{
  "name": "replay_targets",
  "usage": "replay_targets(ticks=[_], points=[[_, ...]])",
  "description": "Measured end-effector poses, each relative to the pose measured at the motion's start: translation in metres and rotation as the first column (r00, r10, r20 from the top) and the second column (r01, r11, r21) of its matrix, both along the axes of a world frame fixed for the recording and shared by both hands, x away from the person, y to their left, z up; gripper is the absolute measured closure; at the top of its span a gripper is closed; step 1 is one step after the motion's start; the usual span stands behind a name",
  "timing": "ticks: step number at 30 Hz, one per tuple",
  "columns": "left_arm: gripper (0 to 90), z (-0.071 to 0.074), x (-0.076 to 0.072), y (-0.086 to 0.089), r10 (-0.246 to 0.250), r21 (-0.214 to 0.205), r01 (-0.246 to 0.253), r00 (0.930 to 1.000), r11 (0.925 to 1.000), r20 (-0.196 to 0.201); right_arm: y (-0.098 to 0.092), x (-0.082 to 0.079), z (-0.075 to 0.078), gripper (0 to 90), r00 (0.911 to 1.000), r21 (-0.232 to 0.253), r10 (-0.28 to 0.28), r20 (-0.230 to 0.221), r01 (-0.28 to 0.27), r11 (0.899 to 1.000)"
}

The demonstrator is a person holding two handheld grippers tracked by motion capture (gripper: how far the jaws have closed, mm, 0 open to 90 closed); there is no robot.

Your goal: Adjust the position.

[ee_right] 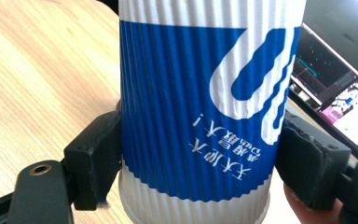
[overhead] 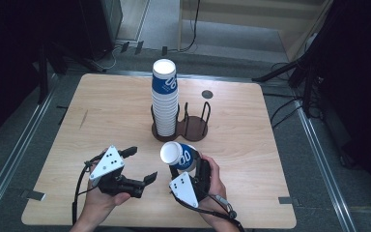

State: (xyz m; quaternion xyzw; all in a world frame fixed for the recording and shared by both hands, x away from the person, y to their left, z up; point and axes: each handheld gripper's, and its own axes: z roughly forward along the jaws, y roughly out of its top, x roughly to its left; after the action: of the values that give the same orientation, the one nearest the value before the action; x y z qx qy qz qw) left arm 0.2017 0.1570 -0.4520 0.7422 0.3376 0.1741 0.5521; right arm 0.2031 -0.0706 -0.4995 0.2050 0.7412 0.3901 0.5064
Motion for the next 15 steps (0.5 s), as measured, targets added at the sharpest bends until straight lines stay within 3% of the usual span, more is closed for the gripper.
replay_targets(ticks=[15], points=[[6.3,0.0,-0.002,-0.008,-0.041,0.018,0.042,0.9991,0.999,-0.011,0.011,-0.008,-0.006,21.0,0.9968,-0.121,0.039,0.07,-0.031,0.992]])
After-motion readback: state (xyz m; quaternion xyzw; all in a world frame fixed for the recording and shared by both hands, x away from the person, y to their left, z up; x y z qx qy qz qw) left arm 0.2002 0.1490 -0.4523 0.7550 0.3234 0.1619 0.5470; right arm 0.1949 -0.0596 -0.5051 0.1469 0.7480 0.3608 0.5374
